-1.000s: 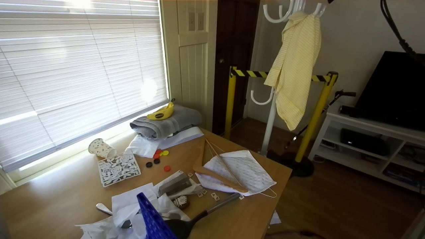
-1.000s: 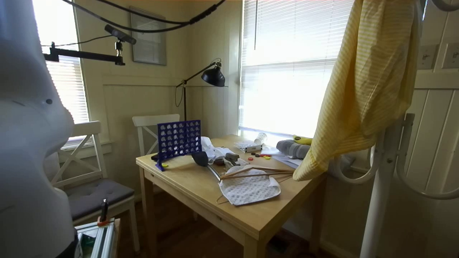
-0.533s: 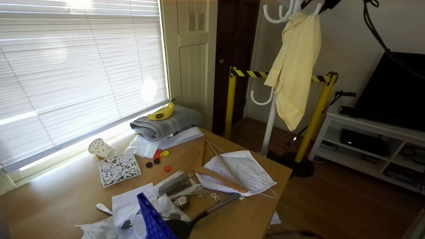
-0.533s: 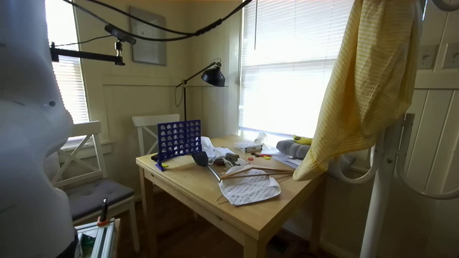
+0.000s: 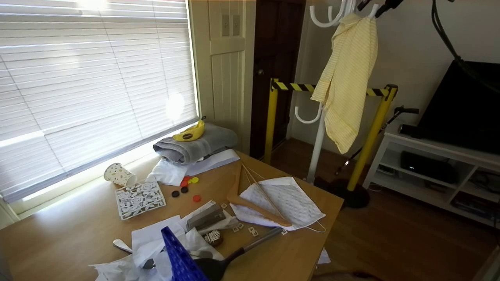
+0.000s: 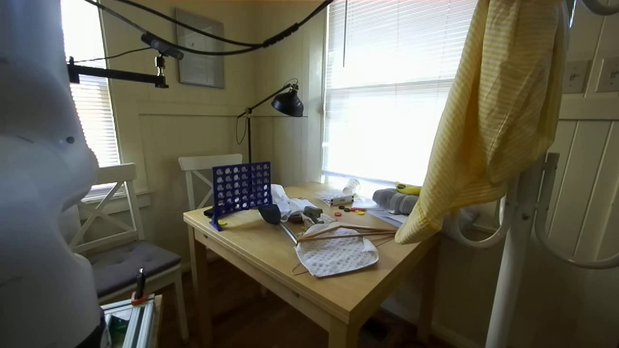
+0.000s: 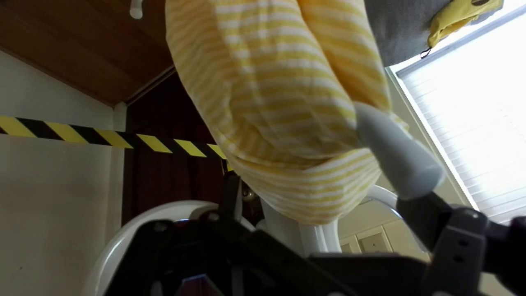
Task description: Unhang the yellow towel from the stand and put it on the table.
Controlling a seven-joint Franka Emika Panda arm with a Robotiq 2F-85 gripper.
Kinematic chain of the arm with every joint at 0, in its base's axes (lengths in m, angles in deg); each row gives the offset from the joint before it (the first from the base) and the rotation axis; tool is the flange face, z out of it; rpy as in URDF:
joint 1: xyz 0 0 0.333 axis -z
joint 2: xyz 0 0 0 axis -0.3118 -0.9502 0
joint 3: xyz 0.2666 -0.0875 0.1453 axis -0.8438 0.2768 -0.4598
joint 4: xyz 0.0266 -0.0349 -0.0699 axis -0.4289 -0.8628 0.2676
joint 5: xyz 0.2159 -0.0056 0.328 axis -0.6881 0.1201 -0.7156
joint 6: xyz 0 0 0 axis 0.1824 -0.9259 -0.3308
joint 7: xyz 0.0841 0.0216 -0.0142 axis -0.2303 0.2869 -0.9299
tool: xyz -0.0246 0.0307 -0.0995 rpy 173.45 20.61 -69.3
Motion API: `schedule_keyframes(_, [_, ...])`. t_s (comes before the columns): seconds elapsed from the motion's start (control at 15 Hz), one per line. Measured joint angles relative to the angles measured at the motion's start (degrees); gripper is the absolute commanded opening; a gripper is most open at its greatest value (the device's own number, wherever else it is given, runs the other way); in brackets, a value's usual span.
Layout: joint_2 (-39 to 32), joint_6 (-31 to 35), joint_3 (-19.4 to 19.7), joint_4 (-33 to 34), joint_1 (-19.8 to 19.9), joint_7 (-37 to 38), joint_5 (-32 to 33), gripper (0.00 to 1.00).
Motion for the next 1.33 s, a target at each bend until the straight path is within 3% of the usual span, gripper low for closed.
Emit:
schedule_keyframes(0.47, [-0.6,-1.3,0.2,0.1,0.1,0.0,0.1,1.00])
schedule_keyframes(0.6, [-1.0,-1.4,0.2,0.2,0.1,0.1,0.1,0.96])
schedule_keyframes(0.67, [-1.0,-1.4,0.2,0.2,0.1,0.1,0.1,0.80])
schedule_keyframes(0.73, [-1.0,-1.4,0.2,0.2,0.1,0.1,0.1,0.72])
schedule_keyframes(0.8, [-1.0,-1.4,0.2,0.3,0.1,0.1,0.1,0.71])
schedule_keyframes(1.33, [-1.4,-1.4,0.2,0.5,0.0,0.3,0.1,0.15])
